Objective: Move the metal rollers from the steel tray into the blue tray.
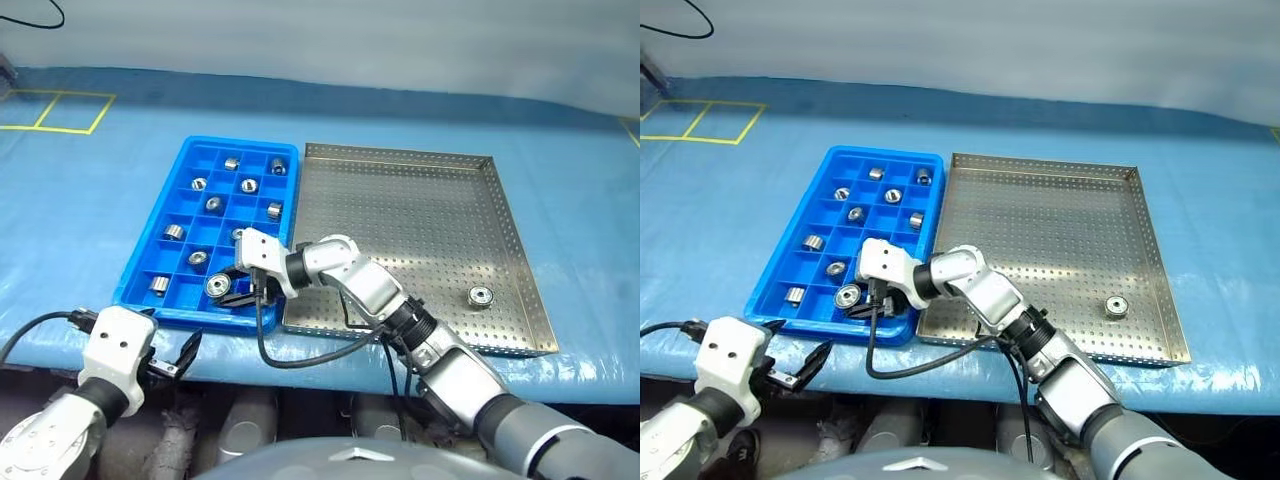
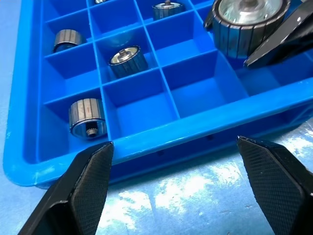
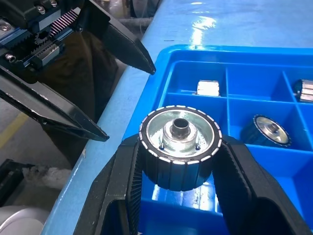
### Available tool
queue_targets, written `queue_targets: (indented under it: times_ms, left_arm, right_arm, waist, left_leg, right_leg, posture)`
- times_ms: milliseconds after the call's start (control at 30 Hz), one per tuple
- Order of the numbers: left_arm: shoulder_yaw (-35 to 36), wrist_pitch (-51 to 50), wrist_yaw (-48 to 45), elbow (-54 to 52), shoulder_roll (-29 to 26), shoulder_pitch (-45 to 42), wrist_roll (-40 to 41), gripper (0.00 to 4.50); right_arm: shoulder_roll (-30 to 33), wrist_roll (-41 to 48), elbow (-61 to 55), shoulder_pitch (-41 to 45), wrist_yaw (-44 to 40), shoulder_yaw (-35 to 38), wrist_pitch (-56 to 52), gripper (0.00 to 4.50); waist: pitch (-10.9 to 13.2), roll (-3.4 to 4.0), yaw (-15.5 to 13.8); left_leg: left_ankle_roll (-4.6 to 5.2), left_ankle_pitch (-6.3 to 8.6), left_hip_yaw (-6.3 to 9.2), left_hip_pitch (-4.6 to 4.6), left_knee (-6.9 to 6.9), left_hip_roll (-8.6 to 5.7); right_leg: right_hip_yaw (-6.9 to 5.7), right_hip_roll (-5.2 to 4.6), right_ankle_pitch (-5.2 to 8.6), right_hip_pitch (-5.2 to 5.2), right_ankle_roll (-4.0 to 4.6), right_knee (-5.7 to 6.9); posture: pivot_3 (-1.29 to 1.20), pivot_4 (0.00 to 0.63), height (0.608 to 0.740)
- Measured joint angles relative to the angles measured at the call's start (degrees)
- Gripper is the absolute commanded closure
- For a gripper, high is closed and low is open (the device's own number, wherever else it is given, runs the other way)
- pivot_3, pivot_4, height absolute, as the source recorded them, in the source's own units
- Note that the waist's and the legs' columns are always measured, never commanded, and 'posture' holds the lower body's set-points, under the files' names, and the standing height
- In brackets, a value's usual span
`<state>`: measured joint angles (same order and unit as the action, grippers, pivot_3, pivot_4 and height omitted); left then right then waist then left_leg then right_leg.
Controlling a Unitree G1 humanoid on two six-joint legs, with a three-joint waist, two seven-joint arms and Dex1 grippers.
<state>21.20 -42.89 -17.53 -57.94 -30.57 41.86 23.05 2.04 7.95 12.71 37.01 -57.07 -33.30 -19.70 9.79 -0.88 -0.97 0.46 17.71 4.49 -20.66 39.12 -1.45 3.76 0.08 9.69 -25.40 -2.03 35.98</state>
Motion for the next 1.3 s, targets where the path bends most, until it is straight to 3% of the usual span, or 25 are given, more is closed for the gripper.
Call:
queue_targets:
  times_ms: [233, 367, 700, 1000, 1167, 1300]
  left_arm:
    - [-1.5, 1.2, 3.8, 0.0, -1.8, -0.1, 2.1, 0.07]
    - [-1.6, 1.1, 5.0, 0.0, -3.5, -1.2, 3.0, 0.07]
    - [-4.3, 0.5, 5.7, 0.0, -5.3, -8.6, 5.2, 0.07]
    - [-19.5, 5.0, 0.9, 5.2, -2.0, -25.1, 2.9, 0.07]
    - [-26.9, 7.7, -2.7, 15.1, 0.7, -37.3, -0.3, 0.07]
    - [-30.1, 9.7, -6.7, 20.4, 1.6, -42.2, -0.5, 0.07]
  right_arm:
    - [-2.7, -0.9, 6.2, 1.4, 0.8, 0.9, 0.9, 2.81]
    - [-2.8, -1.0, 7.2, 2.1, 0.8, 1.8, 1.1, 1.55]
    - [-1.6, -0.6, -0.3, -0.3, 5.1, 7.3, 1.9, 1.55]
    - [17.1, -6.4, -18.1, -11.4, 18.5, 19.4, -8.2, 1.55]
    - [26.0, -7.4, -28.2, -20.5, 20.9, 25.6, -15.2, 1.55]
    - [30.6, -7.6, -35.2, -28.3, 22.4, 29.7, -20.8, 1.55]
  waist:
    - [0.0, 0.02, -0.4]
    - [0.0, 0.02, -0.5]
    - [0.0, 0.06, -0.2]
    - [-0.1, 0.16, 0.5]
    - [-0.1, 0.27, 3.1]
    - [-0.2, 0.29, 6.2]
  left_leg:
    - [-0.04, -0.02, 0.03, 0.01, -0.01, 0.00]
    - [-0.09, -0.05, 0.07, 0.01, -0.04, 0.01]
    - [-0.13, -0.07, 0.13, -0.01, -0.04, -0.03]
    - [-0.32, -0.18, -0.11, -0.09, -0.07, -0.07]
    - [-0.03, -0.02, -0.24, -0.08, -0.01, -0.03]
    - [0.15, 0.08, -0.58, -0.04, 0.04, 0.02]
  right_leg:
    - [-0.01, 0.19, 0.15, 0.00, 0.04, 0.02]
    - [-0.05, 0.20, 0.09, 0.00, 0.21, 0.05]
    - [-0.11, 0.18, 0.05, 0.02, 0.28, 0.05]
    - [-0.12, 0.10, -0.05, -0.01, 0.14, 0.00]
    - [0.01, 0.20, -0.12, 0.03, 0.00, -0.01]
    - [0.33, 0.26, -0.12, 0.01, -0.26, -0.02]
  posture:
    - [0.21, 0.150, 0.740]
    - [0.20, 0.150, 0.740]
    - [0.11, 0.150, 0.740]
    - [-0.05, 0.150, 0.740]
    - [-0.19, 0.150, 0.740]
    - [-0.27, 0.150, 0.740]
